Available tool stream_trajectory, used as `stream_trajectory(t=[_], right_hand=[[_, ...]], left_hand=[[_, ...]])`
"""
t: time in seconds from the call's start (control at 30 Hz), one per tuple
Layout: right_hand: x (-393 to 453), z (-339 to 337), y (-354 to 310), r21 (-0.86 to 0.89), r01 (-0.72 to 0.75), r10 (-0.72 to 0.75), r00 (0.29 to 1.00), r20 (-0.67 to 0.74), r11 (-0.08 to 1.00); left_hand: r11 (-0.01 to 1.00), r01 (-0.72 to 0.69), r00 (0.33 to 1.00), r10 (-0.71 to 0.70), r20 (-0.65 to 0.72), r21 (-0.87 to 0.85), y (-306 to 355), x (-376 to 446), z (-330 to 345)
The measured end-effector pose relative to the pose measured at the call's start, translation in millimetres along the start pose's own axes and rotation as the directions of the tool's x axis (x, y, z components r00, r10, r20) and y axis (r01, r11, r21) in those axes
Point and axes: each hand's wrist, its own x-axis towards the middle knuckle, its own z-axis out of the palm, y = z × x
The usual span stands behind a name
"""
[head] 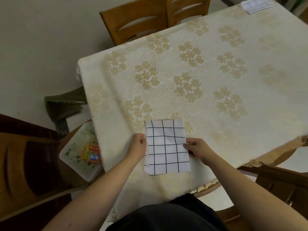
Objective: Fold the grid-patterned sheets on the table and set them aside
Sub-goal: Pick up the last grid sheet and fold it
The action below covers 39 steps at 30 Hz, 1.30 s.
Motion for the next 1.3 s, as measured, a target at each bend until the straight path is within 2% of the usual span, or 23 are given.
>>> stream_trajectory(t=[0.1, 0.2, 0.33, 0.4, 0.53, 0.6, 0.67, 0.87, 0.97, 1.1, 1.2, 1.3], right_hand=[[-3.1, -0.4, 1.7, -0.063, 0.027, -0.027, 1.0, 0.005, 0.998], [-4.9, -0.5, 3.6, -0.13, 0.068, -0.069, 0.998, -0.01, 0.989], [-5.7, -2.3, 7.9, -0.16, 0.092, -0.093, 0.996, -0.001, 0.983], [-9.9, -3.3, 6.6, -0.154, 0.101, -0.098, 0.995, 0.023, 0.983], [-13.1, -4.4, 6.2, -0.102, 0.08, -0.076, 0.996, 0.044, 0.992], [-14.3, -4.0, 4.0, 0.018, 0.034, -0.034, 0.999, 0.04, 0.999], [-16.5, -3.2, 2.9, 0.064, 0.026, -0.028, 0.999, 0.036, 0.998], [-14.0, -0.8, 13.0, -0.234, 0.178, -0.179, 0.984, 0.017, 0.956], [-18.5, -1.5, 9.5, -0.222, 0.221, -0.218, 0.975, 0.041, 0.95], [-27.8, -6.0, 3.0, -0.16, 0.254, -0.237, 0.964, 0.122, 0.954], [-30.3, -7.3, 3.5, -0.084, 0.242, -0.228, 0.963, 0.147, 0.967], [-34.6, -4.9, 0.7, 0.071, 0.207, -0.216, 0.962, 0.166, 0.976]], left_hand=[[0.996, -0.063, 0.997, 0.06, -0.048, -0.06, -0.5, -4.8, -4.8], [0.99, -0.063, 0.996, 0.054, -0.075, -0.125, -8.1, -5.5, -13.4], [0.991, -0.031, 0.996, 0.02, -0.082, -0.129, -15.0, -4.3, -23.9], [0.992, -0.065, 0.997, 0.06, -0.047, -0.105, -16.2, -5.5, -25.3], [0.966, -0.246, 0.965, 0.237, 0.111, 0.079, -15.8, -6.6, -19.1], [0.928, -0.319, 0.935, 0.275, 0.223, 0.192, -11.7, -8.8, -12.5], [0.886, -0.373, 0.909, 0.288, 0.302, 0.276, -9.0, -10.0, -5.1], [0.764, -0.433, 0.897, 0.313, 0.312, 0.479, -3.0, -11.4, 4.4], [0.77, -0.466, 0.877, 0.335, 0.346, 0.435, 4.2, -15.3, 0.3], [0.892, -0.38, 0.834, 0.216, 0.508, 0.244, 21.7, -27.3, -8.9], [0.888, -0.374, 0.818, 0.179, 0.547, 0.269, 28.5, -32.9, -12.5], [0.872, -0.392, 0.819, 0.186, 0.542, 0.293, 31.0, -37.1, -14.5]])
